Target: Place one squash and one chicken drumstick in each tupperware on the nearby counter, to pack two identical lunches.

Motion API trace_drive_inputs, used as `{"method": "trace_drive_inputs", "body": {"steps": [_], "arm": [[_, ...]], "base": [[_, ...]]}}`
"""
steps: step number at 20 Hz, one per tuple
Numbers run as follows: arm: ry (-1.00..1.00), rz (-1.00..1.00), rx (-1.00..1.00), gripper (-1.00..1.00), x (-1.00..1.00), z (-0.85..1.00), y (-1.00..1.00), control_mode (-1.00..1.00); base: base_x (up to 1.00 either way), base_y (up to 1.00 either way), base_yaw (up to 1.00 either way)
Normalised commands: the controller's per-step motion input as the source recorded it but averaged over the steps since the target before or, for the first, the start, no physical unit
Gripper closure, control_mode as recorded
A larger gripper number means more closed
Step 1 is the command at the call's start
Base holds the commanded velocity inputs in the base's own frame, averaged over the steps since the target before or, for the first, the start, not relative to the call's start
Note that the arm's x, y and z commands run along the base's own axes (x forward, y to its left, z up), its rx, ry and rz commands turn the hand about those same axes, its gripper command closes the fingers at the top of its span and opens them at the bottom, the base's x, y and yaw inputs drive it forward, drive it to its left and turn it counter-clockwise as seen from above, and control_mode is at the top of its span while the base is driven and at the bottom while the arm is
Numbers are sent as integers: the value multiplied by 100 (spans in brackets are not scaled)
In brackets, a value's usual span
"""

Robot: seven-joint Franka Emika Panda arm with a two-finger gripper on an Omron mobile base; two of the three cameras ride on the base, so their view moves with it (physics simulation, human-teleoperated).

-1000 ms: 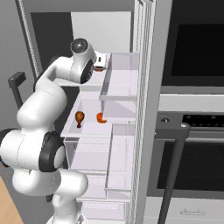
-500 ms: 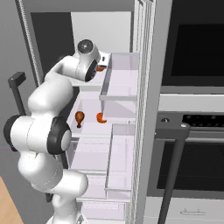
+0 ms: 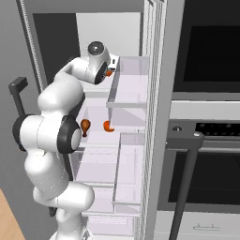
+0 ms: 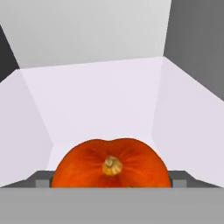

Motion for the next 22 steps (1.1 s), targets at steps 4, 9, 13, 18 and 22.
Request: {"method": "trace_drive_inputs", "body": {"steps": [4, 9, 13, 18, 22], "arm": [[0, 0, 0, 100, 3, -35, 0, -100], [0, 3, -5, 100, -64, -61, 3, -100], [-3, 1, -1, 100, -100, -5, 0, -100], [-1, 0, 0, 100, -100, 0, 0, -100], [0, 0, 0, 100, -100, 5, 0, -100]], "base": [[0, 0, 0], [0, 0, 0], [0, 0, 0], [0, 0, 0], [0, 0, 0]]}}
